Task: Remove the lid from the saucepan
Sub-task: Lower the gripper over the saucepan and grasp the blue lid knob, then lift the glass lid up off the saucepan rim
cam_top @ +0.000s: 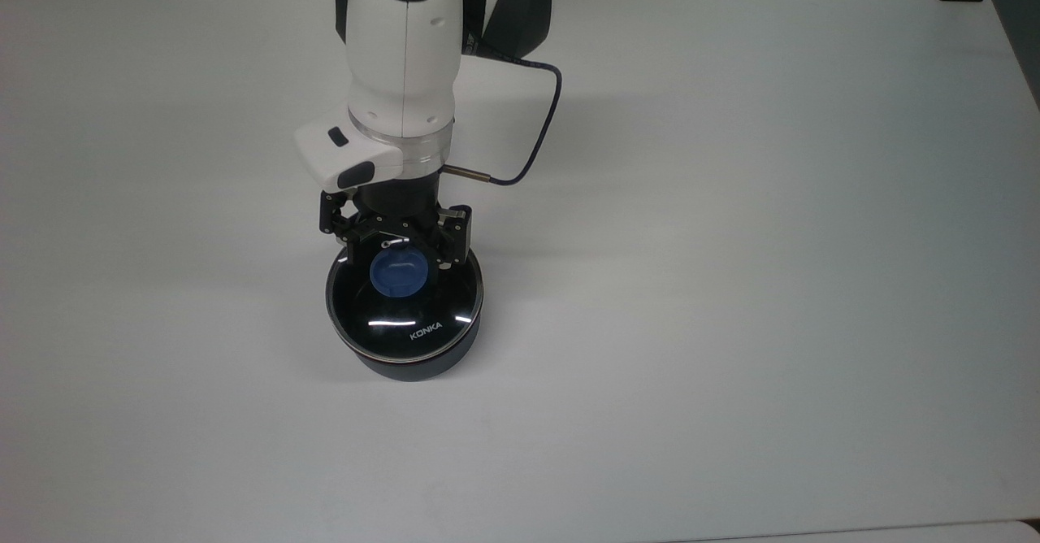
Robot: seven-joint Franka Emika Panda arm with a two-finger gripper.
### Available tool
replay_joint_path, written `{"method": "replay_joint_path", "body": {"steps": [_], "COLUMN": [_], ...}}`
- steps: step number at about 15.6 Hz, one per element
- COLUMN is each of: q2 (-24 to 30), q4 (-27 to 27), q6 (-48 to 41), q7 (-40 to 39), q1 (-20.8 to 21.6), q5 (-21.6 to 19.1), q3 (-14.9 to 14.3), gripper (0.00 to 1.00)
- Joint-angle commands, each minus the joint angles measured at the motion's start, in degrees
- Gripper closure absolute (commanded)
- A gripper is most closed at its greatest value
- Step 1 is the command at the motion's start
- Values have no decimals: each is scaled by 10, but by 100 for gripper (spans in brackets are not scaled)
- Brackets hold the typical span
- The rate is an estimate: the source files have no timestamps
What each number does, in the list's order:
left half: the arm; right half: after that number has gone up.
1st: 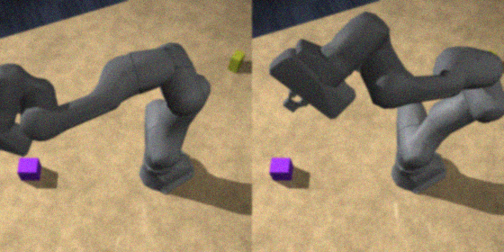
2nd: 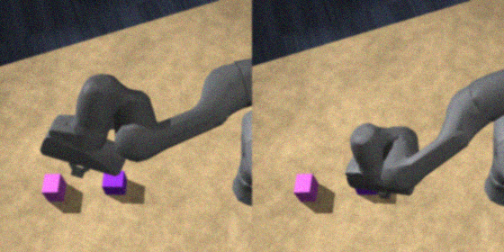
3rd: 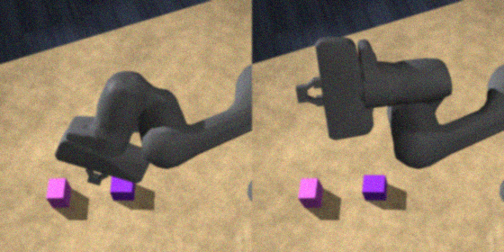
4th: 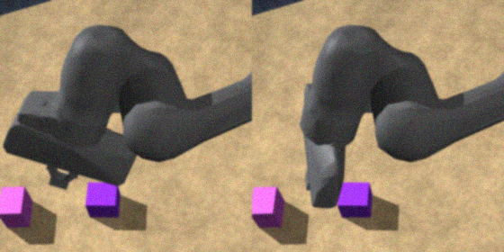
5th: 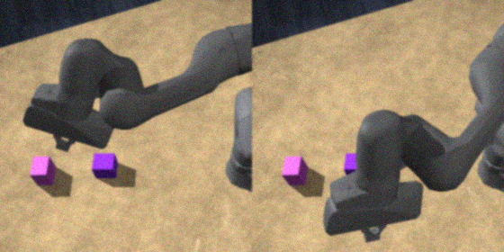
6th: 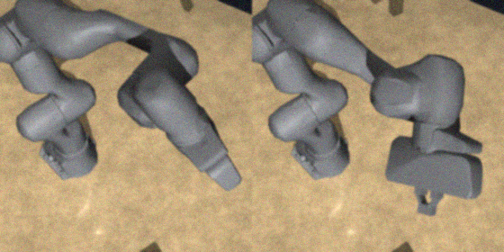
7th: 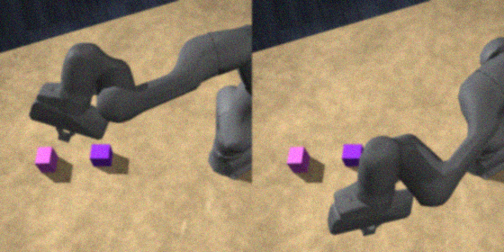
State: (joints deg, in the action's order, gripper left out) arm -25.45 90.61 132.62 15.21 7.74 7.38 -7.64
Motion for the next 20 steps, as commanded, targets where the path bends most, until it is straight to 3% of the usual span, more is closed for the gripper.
{"method": "replay_joint_path", "body": {"steps": [1,3,5,9,12,14,17,20], "q2": [-1,1,12,60,106,152,230,265], "q4": [7,5,8,33,37,96,214,300], "q6": [21,20,15,-14,-102,-113,-63,-33], "q7": [25,24,21,12,-59,-143,-261,-358], "q1": [0,-4,-6,-11,-48,-86,-148,-198], "q5": [11,7,5,5,4,4,4,4], "q3": [5,9,9,10,24,29,29,29], "gripper": [35,46,49,50,50,50,50,49]}}
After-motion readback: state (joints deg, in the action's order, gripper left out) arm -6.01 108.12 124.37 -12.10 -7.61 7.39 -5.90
